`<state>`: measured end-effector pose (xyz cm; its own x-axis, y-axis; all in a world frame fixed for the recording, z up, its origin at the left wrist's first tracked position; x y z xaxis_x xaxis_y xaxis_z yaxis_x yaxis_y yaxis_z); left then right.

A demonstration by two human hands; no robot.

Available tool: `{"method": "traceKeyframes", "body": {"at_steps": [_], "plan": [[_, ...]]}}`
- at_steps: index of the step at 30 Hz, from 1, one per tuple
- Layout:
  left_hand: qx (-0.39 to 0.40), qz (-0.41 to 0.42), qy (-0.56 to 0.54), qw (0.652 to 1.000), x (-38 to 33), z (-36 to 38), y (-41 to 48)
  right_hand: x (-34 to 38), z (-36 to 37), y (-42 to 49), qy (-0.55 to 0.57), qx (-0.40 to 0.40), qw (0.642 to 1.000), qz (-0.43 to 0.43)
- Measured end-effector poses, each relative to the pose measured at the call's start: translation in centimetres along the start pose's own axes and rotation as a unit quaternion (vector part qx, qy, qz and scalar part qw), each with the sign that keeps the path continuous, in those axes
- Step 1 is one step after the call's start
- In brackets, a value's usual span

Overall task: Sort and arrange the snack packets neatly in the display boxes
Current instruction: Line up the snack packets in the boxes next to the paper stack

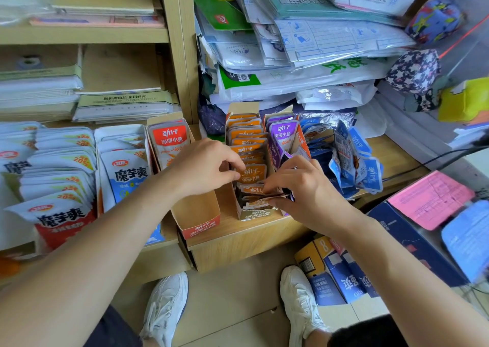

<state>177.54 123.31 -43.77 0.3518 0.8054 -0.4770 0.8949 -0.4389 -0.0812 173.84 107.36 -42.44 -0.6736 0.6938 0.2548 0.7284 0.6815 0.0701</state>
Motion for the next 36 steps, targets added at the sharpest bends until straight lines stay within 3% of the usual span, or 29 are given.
{"method": "traceKeyframes", "body": {"at_steps": [6, 12, 19, 31, 36], "plan": [[-0.092, 0.010, 0.115, 0.989, -1.0, -0.4, 0.2, -0.4, -0.2, -0.3, 0.006, 0.029, 1.000, 0.006], [-0.100, 0.000, 0.115, 0.988, -1.3, 0.3, 0.7, -0.3, -0.5, 0.0, 0.002, 0.016, 1.000, 0.007], [-0.202, 0.038, 0.123, 0.971, -2.1, -1.2, -0.6, -0.5, -0.5, -0.1, 0.015, 0.005, 1.000, 0.019], [-0.142, -0.003, 0.092, 0.986, -1.6, -0.3, 0.0, -0.6, -0.5, 0.3, 0.018, -0.006, 1.000, 0.015], [-0.196, -0.019, 0.061, 0.979, -1.2, -2.3, -0.6, -0.6, -0.6, 0.3, 0.032, -0.013, 0.999, 0.006]]}}
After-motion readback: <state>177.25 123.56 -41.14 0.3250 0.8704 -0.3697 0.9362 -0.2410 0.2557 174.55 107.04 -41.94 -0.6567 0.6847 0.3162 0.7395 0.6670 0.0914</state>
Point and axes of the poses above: each hand's wrist, its own y-axis towards the middle knuckle, its own z-axis out of the palm, x = y × z, the point moved 9 cm from there along y, towards the middle knuckle, and after that the axes turned 12 degrees about x, right-handed, at the moved point
